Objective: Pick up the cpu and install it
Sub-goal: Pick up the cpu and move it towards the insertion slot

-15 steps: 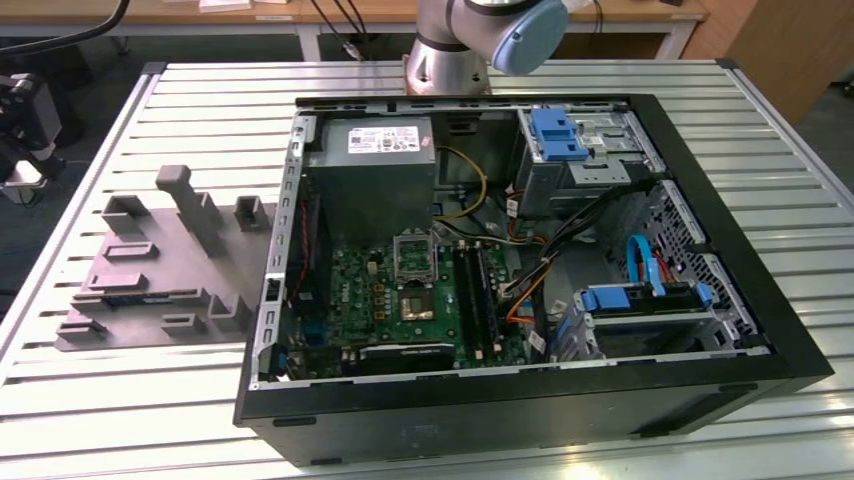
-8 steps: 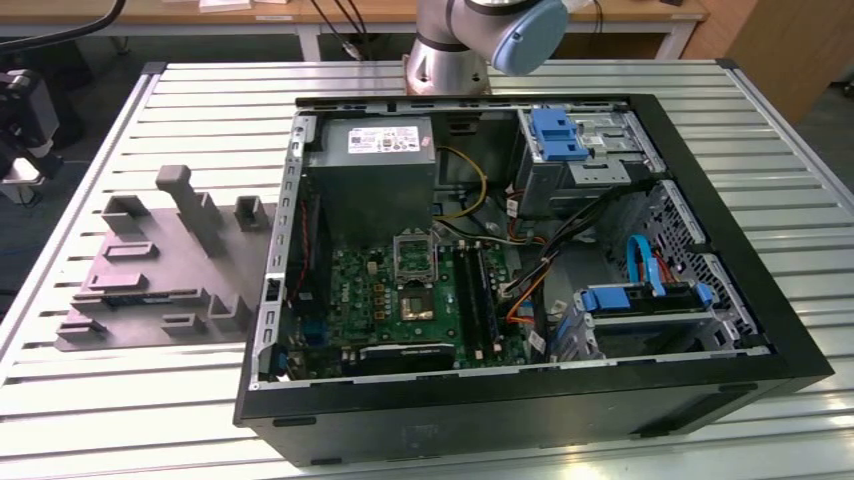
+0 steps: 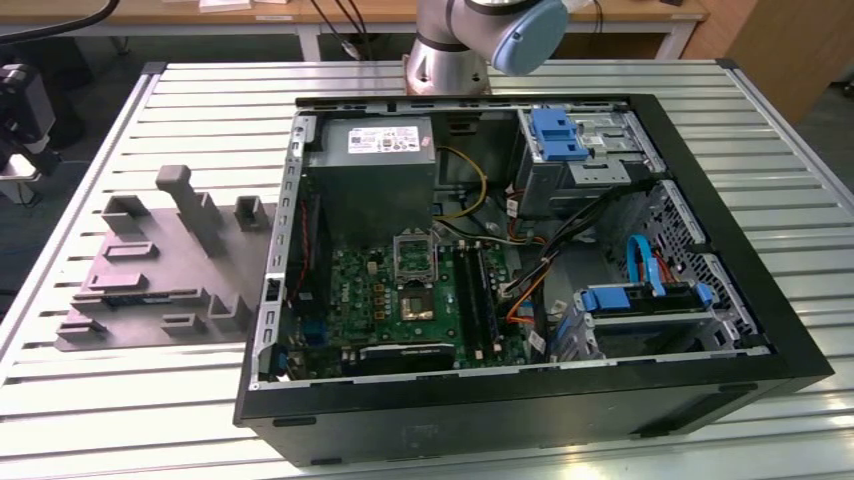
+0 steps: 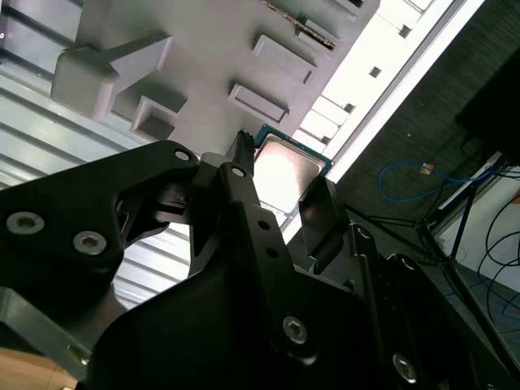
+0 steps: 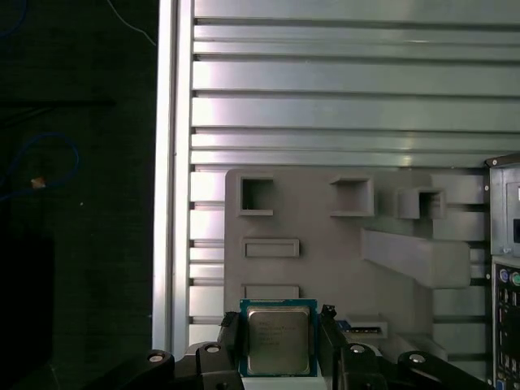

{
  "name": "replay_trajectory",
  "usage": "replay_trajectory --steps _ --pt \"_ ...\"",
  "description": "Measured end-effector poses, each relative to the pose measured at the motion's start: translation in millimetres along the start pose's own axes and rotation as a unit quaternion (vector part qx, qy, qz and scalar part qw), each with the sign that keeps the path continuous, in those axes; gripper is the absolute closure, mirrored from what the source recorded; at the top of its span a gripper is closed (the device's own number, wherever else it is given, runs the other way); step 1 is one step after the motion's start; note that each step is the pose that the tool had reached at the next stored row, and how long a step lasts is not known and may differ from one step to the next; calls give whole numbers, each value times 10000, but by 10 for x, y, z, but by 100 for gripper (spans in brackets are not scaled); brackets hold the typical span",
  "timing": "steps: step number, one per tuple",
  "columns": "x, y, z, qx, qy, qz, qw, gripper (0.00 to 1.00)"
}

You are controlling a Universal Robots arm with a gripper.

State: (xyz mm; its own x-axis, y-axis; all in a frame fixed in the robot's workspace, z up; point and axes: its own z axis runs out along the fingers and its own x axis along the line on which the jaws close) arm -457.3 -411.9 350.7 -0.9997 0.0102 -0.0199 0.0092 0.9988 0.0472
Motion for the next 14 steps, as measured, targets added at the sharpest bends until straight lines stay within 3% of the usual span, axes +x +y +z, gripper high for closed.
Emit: replay_trajectory --steps 14 --pt "-2 4 -83 0 0 0 10000 53"
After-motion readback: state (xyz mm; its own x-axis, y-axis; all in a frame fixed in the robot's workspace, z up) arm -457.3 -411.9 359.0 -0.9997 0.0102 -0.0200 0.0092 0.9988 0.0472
